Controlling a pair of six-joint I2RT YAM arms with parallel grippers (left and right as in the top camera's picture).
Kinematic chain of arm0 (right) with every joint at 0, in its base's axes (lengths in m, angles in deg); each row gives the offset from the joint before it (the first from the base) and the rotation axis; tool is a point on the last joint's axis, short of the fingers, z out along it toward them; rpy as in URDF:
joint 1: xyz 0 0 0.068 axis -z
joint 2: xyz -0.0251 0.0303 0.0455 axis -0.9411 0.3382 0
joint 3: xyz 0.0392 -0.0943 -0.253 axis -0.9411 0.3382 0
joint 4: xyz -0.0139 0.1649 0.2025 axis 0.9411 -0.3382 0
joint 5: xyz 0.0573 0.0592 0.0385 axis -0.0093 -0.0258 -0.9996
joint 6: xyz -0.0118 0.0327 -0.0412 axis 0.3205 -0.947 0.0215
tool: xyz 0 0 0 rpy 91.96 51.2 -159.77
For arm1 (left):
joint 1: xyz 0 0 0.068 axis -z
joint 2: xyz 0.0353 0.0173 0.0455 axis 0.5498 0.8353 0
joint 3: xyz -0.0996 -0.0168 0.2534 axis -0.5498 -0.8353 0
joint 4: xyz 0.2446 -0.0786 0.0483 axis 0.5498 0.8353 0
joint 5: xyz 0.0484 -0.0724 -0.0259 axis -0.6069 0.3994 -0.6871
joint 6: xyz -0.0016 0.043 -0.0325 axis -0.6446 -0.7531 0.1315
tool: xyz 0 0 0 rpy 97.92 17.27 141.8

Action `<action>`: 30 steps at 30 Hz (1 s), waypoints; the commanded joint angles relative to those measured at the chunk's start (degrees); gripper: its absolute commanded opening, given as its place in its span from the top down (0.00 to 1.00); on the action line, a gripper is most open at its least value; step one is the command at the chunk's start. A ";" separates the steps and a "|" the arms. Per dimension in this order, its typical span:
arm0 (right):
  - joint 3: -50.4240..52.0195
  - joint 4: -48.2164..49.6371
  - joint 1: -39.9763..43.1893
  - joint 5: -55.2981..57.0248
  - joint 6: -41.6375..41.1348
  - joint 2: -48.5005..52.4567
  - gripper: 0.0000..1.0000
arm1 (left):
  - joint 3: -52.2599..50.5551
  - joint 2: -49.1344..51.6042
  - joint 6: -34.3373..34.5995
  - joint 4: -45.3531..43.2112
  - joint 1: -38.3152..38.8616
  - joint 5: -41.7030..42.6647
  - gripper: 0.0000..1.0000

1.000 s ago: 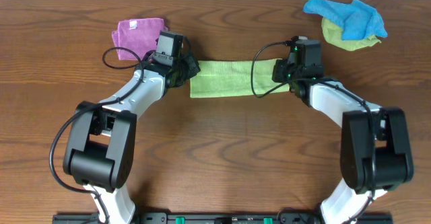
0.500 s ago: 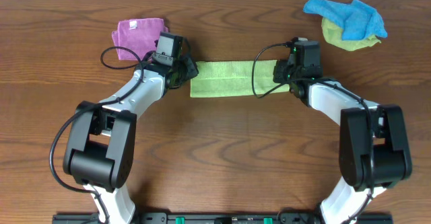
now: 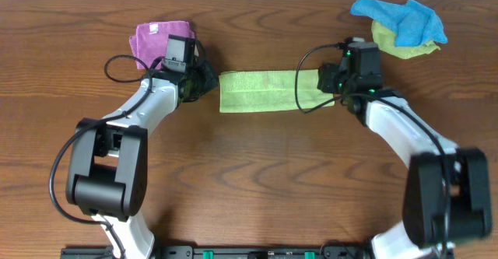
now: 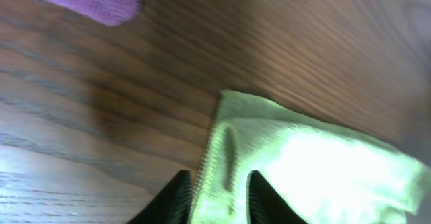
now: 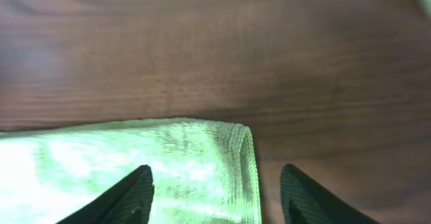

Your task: Fold the cloth

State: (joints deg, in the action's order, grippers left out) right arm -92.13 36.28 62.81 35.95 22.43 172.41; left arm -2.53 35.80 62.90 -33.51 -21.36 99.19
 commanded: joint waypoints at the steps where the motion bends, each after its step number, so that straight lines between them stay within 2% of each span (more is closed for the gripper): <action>1: -0.94 -2.40 -0.42 0.83 -3.43 -4.81 0.37 | 1.49 -2.78 0.48 0.22 0.09 4.72 0.86; 2: -0.94 -3.87 -0.26 0.81 -4.98 -6.01 0.36 | 1.49 -2.91 1.25 0.13 0.17 5.27 0.94; 6: -0.94 -10.05 0.96 -1.64 -13.18 -9.55 0.25 | 1.49 -2.99 2.40 -0.31 1.07 7.69 0.94; 9: -0.72 -13.20 2.89 -8.11 -16.96 -9.86 0.24 | 1.49 -2.40 2.27 -1.01 3.15 7.10 0.94; 12: 0.90 -13.07 4.24 -9.81 -18.40 -9.62 0.24 | 1.49 -1.07 1.92 -2.89 5.16 5.64 0.94; 16: 5.51 -9.66 5.60 -11.78 -20.74 -8.90 0.24 | 1.49 1.46 1.90 -4.55 6.91 2.40 0.94; 24: 15.52 4.50 5.62 -16.44 -24.92 -7.15 0.26 | 1.49 6.99 1.90 -6.40 7.06 1.95 0.94; 30: 17.09 7.69 5.62 -16.61 -25.81 -4.96 0.27 | 1.49 7.52 1.90 -6.10 7.19 -0.31 0.94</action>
State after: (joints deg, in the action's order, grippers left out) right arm -75.32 43.19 68.23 20.34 -1.74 166.22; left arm -2.40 43.01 64.43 -39.65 -14.11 101.15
